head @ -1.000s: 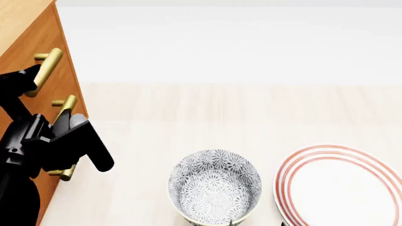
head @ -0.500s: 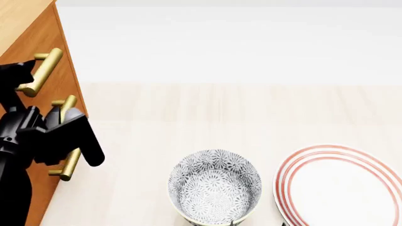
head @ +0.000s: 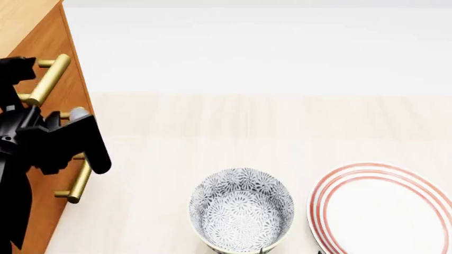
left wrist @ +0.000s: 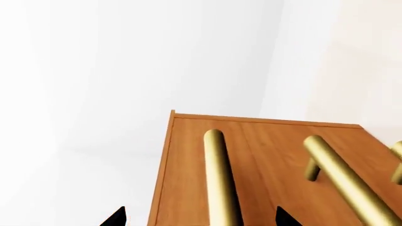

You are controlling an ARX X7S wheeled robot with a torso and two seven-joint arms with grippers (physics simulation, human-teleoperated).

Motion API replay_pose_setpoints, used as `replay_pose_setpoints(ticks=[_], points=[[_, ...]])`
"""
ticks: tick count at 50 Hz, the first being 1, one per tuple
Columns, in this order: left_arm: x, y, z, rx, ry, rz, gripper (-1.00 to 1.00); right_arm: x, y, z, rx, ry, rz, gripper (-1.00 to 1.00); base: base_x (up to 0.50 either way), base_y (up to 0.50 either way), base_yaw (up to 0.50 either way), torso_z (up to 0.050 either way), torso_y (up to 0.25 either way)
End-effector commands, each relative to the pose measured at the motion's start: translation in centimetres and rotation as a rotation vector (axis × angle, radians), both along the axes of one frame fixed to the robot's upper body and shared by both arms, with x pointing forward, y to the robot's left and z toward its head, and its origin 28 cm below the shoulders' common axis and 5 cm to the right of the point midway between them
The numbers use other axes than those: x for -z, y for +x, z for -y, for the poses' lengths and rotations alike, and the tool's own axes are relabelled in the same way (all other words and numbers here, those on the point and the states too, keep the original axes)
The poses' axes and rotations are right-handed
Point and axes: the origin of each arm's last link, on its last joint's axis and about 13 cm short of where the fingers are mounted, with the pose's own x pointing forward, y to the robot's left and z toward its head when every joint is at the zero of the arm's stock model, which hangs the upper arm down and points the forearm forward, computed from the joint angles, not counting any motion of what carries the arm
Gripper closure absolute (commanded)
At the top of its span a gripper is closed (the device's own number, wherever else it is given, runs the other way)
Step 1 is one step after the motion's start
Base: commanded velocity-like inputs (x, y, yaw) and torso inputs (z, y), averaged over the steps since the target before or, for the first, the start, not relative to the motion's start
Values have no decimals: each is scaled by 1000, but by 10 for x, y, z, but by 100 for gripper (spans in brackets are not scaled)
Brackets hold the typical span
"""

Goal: Open the top drawer of the cabinet.

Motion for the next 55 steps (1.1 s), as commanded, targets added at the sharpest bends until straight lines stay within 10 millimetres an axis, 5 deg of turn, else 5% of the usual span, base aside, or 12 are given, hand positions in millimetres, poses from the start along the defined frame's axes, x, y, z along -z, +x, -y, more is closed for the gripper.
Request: replay_pose_setpoints(ticks=[1, 34, 35, 55], points=[[-6, 7, 3, 3, 7, 10, -100, -1, 1, 0, 0, 0, 10, -100, 0, 0, 0, 0, 0], [4, 19, -3, -37, 7, -33, -100, 3, 2, 0, 2, -2, -6, -100, 0, 0, 0, 0, 0], [4, 19, -4, -37, 11, -31, 100, 3, 2, 0, 2, -2, -6, -100, 0, 0, 0, 0, 0], [1, 21, 3, -24, 19, -25, 100, 2, 1, 0, 0, -4, -11, -100, 1, 0, 0, 0, 0]])
